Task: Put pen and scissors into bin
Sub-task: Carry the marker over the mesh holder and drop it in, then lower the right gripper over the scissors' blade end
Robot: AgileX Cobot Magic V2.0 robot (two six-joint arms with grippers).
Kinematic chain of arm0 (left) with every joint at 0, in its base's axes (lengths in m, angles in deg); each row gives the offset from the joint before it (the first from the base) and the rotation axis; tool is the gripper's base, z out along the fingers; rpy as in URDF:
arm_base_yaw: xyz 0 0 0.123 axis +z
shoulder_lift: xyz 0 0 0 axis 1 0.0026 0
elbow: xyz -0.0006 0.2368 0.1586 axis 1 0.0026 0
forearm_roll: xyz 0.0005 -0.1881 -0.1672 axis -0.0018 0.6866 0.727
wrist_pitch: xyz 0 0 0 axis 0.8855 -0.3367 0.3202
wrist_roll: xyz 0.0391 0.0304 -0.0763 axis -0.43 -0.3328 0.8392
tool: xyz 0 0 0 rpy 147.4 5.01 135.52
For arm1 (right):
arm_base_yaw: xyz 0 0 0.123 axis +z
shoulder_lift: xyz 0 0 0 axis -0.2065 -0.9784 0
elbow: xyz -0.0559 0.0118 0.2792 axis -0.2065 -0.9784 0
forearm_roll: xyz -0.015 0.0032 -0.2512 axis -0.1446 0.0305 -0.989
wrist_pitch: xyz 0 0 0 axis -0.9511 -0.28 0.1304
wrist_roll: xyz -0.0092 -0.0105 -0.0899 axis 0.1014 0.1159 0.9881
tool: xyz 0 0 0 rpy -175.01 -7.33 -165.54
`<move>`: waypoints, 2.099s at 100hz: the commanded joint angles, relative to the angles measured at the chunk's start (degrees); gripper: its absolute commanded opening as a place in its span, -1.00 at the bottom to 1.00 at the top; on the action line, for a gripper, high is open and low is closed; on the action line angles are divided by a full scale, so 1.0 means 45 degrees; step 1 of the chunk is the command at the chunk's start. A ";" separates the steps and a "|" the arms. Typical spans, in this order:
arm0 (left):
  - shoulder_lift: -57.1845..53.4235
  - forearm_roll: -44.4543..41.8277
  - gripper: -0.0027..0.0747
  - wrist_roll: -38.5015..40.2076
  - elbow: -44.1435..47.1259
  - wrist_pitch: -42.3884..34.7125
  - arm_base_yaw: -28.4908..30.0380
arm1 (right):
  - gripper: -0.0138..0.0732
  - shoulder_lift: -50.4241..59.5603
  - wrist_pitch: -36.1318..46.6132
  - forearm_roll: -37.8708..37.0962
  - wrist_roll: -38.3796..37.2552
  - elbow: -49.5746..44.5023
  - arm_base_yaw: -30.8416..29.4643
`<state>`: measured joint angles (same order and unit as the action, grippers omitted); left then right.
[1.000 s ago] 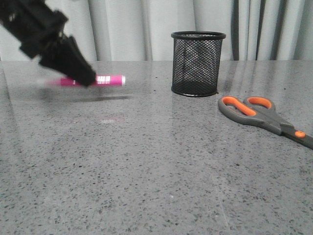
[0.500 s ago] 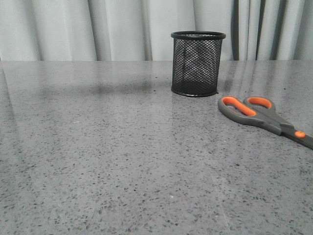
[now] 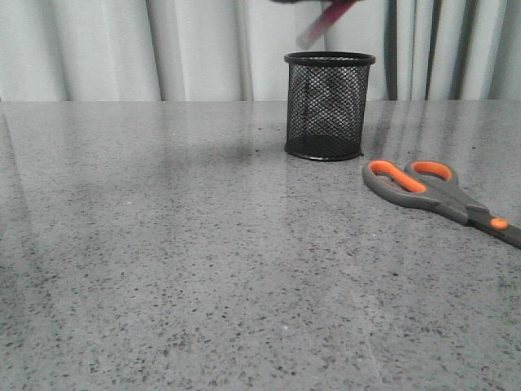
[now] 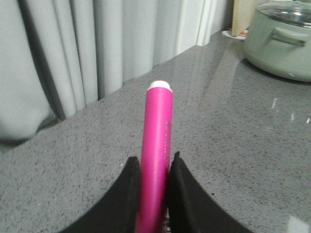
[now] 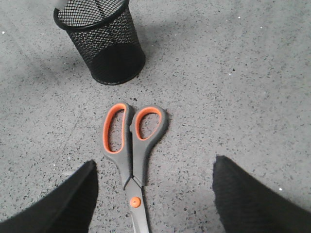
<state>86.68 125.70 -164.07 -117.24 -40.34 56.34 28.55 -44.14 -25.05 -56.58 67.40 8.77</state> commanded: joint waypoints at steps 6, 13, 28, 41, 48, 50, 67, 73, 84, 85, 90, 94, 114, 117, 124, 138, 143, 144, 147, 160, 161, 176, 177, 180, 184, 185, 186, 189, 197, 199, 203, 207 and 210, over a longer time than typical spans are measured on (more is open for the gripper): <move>-0.0279 0.1349 -0.98 -0.0362 -0.0491 0.0301 -0.0125 | 0.36 -0.0035 0.0506 0.0333 0.0112 0.0451 0.0024; -0.0092 0.1625 -0.98 -0.0770 -0.0491 0.0567 -0.0125 | 0.36 -0.0035 0.0506 0.0333 0.0112 0.0451 0.0024; 0.0057 0.1791 -0.98 -0.0952 -0.0491 0.0785 -0.0125 | 0.36 -0.0035 0.0506 0.0333 0.0112 0.0451 0.0024; 0.0057 0.1791 -0.98 -0.0972 -0.0515 0.0785 -0.0125 | 0.36 -0.0035 0.0506 0.0333 0.0112 0.0451 0.0024; 0.0057 0.1678 -0.98 -0.0972 -0.0515 0.0785 -0.0102 | 0.36 -0.0035 0.0506 0.0333 0.0112 0.0451 0.0024; 0.0057 0.1612 -0.98 -0.0972 -0.0515 0.0785 -0.0102 | 0.36 -0.0035 0.0506 0.0333 0.0112 0.0451 0.0024; 0.0057 0.1532 -0.73 -0.0972 -0.0515 0.0806 -0.0102 | 0.36 -0.0035 0.0506 0.0333 0.0112 0.0451 0.0024; 0.0057 0.1532 -0.54 -0.0972 -0.0515 0.0806 -0.0102 | 0.36 -0.0035 0.0506 0.0333 0.0112 0.0451 0.0024; 0.0057 0.1532 -0.18 -0.0972 -0.0515 0.0806 -0.0079 | 0.36 -0.0035 0.0506 0.0333 0.0112 0.0451 0.0024; 0.0057 0.1532 -0.13 -0.0972 -0.0515 0.0806 -0.0079 | 0.36 -0.0035 0.0506 0.0333 0.0112 0.0451 0.0024; 0.0004 0.1532 -0.01 -0.0972 -0.0515 0.0806 -0.0019 | 0.36 -0.0035 0.0506 0.0333 0.0112 0.0451 0.0024; -0.0063 0.1532 0.05 -0.0972 -0.0515 0.0862 0.0010 | 0.36 -0.0035 0.0506 0.0333 0.0112 0.0451 0.0024; -0.0981 0.1075 0.01 -0.0939 -0.0515 0.0914 0.0473 | 0.36 -0.0035 0.0506 0.0333 0.0112 0.0451 0.0024; -0.1167 0.0755 -0.01 -0.0837 -0.0515 0.0914 0.0552 | 0.36 -0.0035 0.0506 0.0333 0.0112 0.0451 0.0024; -0.1696 -0.0364 -0.12 -0.0402 -0.0515 0.0914 0.0791 | 0.36 -0.0035 0.0617 0.0333 0.0112 0.0451 0.0024; -0.2958 -0.3761 -0.63 0.2153 -0.0515 0.1133 0.1347 | 0.36 -0.0035 0.0985 0.0333 0.0112 0.0451 0.0024; -0.3511 -0.5364 -0.92 0.3018 -0.0515 0.1480 0.1623 | 0.36 -0.0035 0.1036 0.0435 0.0112 0.0451 0.0024; -0.3579 -0.5565 -0.99 0.3212 -0.0515 0.1535 0.1662 | 0.36 -0.0035 0.1037 0.0495 0.0112 0.0451 0.0024; -0.3829 -0.6296 -0.98 0.3485 -0.0515 0.1702 0.1807 | 0.36 -0.0035 0.1071 0.0607 0.0112 0.0451 0.0024; -0.4808 -0.8290 -0.98 0.6081 -0.0213 0.1683 0.2830 | 0.36 -0.0035 0.1180 0.1343 0.0112 0.0451 0.0024; -0.4863 -0.8291 -0.98 0.6187 -0.0125 0.1708 0.2901 | 0.36 -0.0035 0.1210 0.1395 0.0112 0.0451 0.0024; -0.6571 -0.8195 -0.98 0.6488 0.1779 0.1276 0.4294 | 0.36 -0.0035 0.1190 0.1477 0.0112 0.0451 0.0024; -0.6676 -0.8195 -0.98 0.6488 0.1898 0.1202 0.4350 | 0.36 -0.0035 0.1196 0.1477 0.0112 0.0451 0.0024; -0.7219 -0.8195 -0.98 0.6488 0.2534 0.0800 0.4619 | 0.36 -0.0035 0.1094 0.1477 0.0112 0.0451 0.0024; -0.7794 -0.8195 -0.98 0.6488 0.3210 0.0359 0.4887 | 0.36 -0.0035 0.0897 0.1477 0.0204 0.0451 0.0024; -0.7913 -0.8195 -0.98 0.6488 0.3347 0.0274 0.4941 | 0.36 -0.0035 0.0844 0.1477 0.0240 0.0451 0.0024; -0.8147 -0.8195 -0.98 0.6488 0.3625 0.0101 0.5051 | 0.36 -0.0035 0.0734 0.1485 0.0342 0.0451 0.0024; -0.8726 -0.8195 -0.98 0.6488 0.4177 -0.0221 0.5342 | 0.36 -0.0063 0.0493 0.1545 0.0603 0.0472 0.0024; -0.9936 -0.8163 -0.98 0.6488 0.5752 -0.0896 0.6040 | 0.36 -0.0434 -0.0163 0.1852 0.1122 0.0472 0.0024; -1.0144 -0.8108 -0.98 0.6488 0.6001 -0.0971 0.6174 | 0.36 -0.0520 -0.0245 0.1882 0.1230 0.0472 0.0024; -1.0716 -0.7882 -0.98 0.6488 0.6712 -0.1111 0.6582 | 0.36 -0.0776 -0.0486 0.1981 0.1483 0.0472 0.0024; -1.1255 -0.7587 -0.98 0.6464 0.7267 -0.1172 0.6985 | 0.36 -0.1118 -0.0731 0.2002 0.1883 0.0553 0.0043; -1.1589 -0.7402 -0.98 0.6464 0.7779 -0.1166 0.7245 | 0.36 -0.1367 -0.0902 0.1944 0.2212 0.0639 0.0109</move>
<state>39.82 88.08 -135.62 -86.10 -42.75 86.08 25.18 -47.78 -18.53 -50.94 67.68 8.77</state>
